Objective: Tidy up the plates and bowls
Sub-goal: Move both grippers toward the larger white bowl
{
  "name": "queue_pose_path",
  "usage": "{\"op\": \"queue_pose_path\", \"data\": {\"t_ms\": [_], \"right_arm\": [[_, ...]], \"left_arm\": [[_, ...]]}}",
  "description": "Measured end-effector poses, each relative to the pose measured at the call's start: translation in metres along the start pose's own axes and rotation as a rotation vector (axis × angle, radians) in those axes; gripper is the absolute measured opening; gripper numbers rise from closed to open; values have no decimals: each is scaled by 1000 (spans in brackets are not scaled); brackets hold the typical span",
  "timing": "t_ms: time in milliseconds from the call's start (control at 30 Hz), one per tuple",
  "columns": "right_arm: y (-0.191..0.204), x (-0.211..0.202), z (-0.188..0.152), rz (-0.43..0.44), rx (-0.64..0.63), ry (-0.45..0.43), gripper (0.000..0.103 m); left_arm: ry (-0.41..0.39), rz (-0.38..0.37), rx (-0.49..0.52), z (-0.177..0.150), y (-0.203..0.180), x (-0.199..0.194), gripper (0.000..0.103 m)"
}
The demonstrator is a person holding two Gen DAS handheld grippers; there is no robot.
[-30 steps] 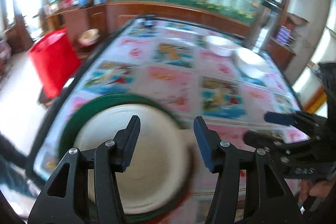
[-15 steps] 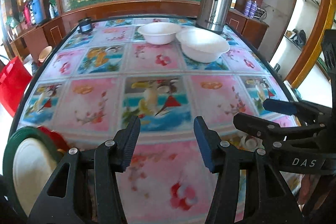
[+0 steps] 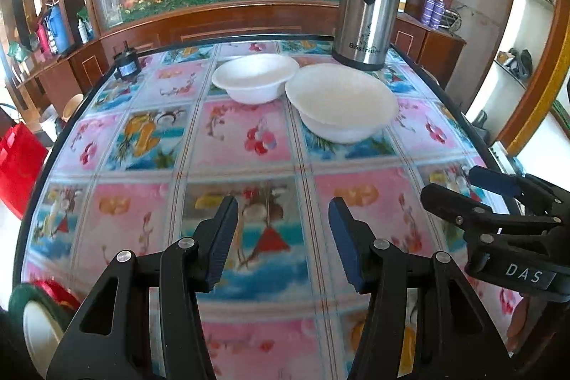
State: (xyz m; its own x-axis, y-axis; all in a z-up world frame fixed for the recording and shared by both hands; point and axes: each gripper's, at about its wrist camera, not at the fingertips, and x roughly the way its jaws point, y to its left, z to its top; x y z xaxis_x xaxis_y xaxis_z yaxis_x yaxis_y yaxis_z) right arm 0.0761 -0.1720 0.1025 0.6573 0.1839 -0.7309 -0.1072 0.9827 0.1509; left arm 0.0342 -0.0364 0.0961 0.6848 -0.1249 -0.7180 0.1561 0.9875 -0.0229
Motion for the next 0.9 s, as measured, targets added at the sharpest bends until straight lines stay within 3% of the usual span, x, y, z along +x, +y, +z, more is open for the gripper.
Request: {"op": "queue_pose_path", "data": {"t_ms": [433, 900], "right_arm": [[-35, 34, 35, -30, 19, 54, 81], [-54, 74, 83, -8, 23, 97, 81]], "left_arm": [[32, 46, -59, 44, -1, 42, 53], [73, 81, -109, 76, 0, 94, 53]]}}
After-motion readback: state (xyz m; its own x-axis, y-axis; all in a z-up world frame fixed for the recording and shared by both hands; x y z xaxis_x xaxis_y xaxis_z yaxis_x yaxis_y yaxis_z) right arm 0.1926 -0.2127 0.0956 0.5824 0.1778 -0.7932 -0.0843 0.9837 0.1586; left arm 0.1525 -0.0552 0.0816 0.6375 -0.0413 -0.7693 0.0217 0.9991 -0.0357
